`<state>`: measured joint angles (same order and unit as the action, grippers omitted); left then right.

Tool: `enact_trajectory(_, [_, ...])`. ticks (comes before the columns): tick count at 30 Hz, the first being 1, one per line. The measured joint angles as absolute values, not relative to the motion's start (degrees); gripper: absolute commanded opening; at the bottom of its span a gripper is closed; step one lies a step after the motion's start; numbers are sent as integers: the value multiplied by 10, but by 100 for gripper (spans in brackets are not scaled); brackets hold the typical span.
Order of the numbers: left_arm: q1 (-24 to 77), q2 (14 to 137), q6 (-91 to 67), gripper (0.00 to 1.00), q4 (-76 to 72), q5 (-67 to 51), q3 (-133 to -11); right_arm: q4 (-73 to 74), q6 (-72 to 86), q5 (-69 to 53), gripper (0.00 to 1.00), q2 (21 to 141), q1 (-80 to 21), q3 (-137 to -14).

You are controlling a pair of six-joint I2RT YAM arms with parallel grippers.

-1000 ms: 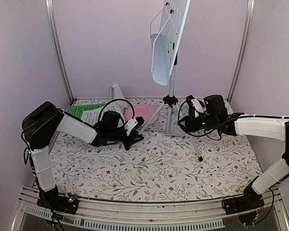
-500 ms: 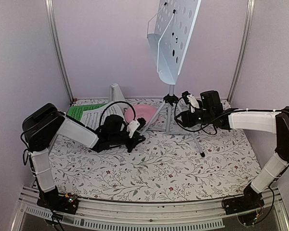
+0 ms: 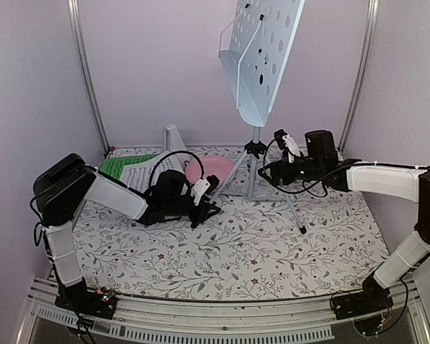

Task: Set up the instrument practice props

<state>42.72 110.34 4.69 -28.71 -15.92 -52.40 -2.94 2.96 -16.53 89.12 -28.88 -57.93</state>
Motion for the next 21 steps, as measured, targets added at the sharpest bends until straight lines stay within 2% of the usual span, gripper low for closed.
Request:
enact_trajectory(2, [422,1103,40,47,-277,-182,-532,-31,30,-176,94,881,-289,-576])
enact_trajectory(6, [410,1102,36,52,-267,-219,-542,-30,37,-191,100,858,-289,-559])
enact_trajectory(14, [392,1102,36,57,-241,-251,-553,-18,61,-199,99,823,-289,-509])
enact_trajectory(17, [391,1102,41,57,-232,-259,-559,-8,69,-198,97,811,-288,-491])
enact_trajectory(21, [385,1102,45,49,-222,-269,-562,5,80,-186,94,804,-288,-474])
